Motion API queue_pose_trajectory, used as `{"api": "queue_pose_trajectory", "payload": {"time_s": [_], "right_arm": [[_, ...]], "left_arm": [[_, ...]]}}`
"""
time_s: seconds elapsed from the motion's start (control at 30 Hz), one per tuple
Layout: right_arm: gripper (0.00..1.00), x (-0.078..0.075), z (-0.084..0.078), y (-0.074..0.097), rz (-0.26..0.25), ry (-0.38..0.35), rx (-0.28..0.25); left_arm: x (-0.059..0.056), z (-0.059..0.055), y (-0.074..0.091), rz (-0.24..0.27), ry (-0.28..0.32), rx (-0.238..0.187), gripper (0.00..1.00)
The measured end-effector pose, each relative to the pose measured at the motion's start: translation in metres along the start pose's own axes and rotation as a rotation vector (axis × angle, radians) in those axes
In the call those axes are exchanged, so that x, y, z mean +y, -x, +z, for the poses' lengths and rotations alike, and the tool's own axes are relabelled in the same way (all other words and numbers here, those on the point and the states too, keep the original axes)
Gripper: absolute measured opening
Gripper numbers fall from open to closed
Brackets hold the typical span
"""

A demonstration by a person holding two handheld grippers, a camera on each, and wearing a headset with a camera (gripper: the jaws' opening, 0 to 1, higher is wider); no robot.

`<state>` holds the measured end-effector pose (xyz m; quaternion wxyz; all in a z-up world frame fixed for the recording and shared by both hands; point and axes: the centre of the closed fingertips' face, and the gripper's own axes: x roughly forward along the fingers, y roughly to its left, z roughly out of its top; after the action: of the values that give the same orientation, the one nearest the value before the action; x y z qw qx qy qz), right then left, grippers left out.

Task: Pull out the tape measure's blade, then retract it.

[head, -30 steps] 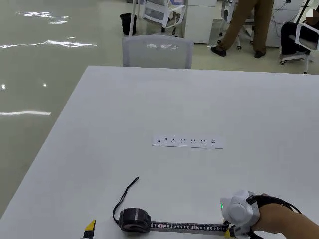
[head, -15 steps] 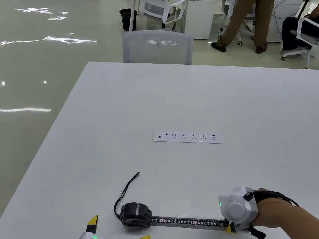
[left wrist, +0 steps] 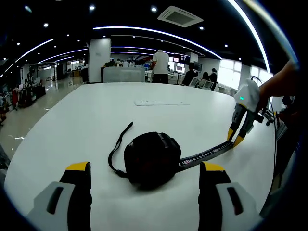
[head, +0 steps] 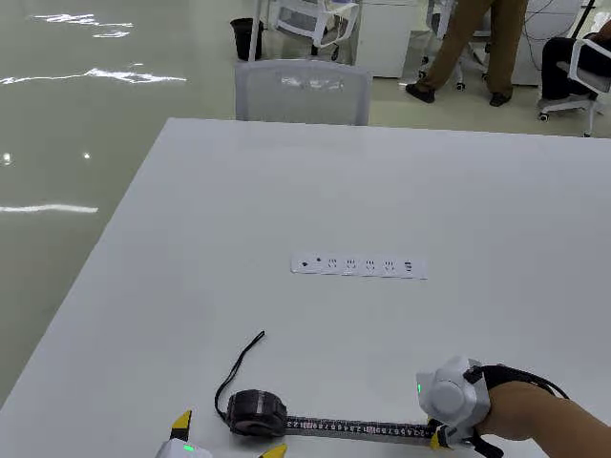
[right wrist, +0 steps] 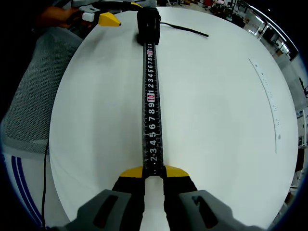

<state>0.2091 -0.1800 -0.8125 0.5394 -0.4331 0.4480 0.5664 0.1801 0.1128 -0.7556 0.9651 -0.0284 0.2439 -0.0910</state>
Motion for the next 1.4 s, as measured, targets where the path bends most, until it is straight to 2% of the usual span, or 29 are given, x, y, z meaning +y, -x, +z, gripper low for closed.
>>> {"api": "queue_pose_trajectory", "payload": {"time_s": [0.03, 0.07, 0.2, 0.43, 0.53, 0.8, 0.87, 0.97, 1.1, 1.17, 1.27, 1.4], "right_arm": [[0.13, 0.0, 0.0, 0.0, 0.001, -0.003, 0.0], [0.13, 0.0, 0.0, 0.0, 0.002, -0.012, -0.001], [0.13, 0.0, -0.001, 0.0, 0.0, -0.026, 0.0], [0.13, 0.001, 0.0, 0.0, -0.001, -0.032, 0.004], [0.13, 0.002, 0.0, 0.001, -0.002, -0.03, 0.01], [0.13, 0.002, 0.0, 0.003, -0.004, -0.043, 0.008], [0.13, 0.002, 0.0, 0.003, -0.006, -0.047, 0.007], [0.13, 0.001, -0.001, 0.002, -0.009, -0.045, 0.01], [0.13, 0.0, -0.001, 0.0, -0.007, -0.052, 0.008], [0.13, 0.0, -0.001, 0.001, -0.007, -0.054, 0.007], [0.13, 0.002, 0.0, 0.002, -0.009, -0.054, 0.006], [0.13, 0.001, 0.0, 0.001, -0.011, -0.055, 0.004]], "left_arm": [[0.0, -0.002, -0.002, 0.009, 0.061, 0.002, 0.9], [0.002, -0.004, -0.004, 0.02, 0.081, 0.006, 0.91], [0.002, -0.003, -0.011, 0.04, 0.08, 0.013, 0.92], [-0.007, 0.011, -0.025, 0.073, 0.065, -0.003, 0.92], [-0.008, 0.011, -0.03, 0.067, 0.078, -0.006, 0.88], [-0.023, 0.011, -0.041, 0.053, 0.051, 0.004, 0.84], [-0.02, 0.009, -0.043, 0.062, 0.061, 0.006, 0.84], [-0.019, 0.011, -0.043, 0.069, 0.067, -0.001, 0.77], [-0.016, 0.014, -0.047, 0.076, 0.082, 0.005, 0.75], [-0.014, 0.009, -0.05, 0.085, 0.044, 0.038, 0.72], [-0.013, 0.005, -0.052, 0.084, 0.065, 0.045, 0.72], [-0.013, 0.001, -0.055, 0.092, 0.05, 0.058, 0.68]]}}
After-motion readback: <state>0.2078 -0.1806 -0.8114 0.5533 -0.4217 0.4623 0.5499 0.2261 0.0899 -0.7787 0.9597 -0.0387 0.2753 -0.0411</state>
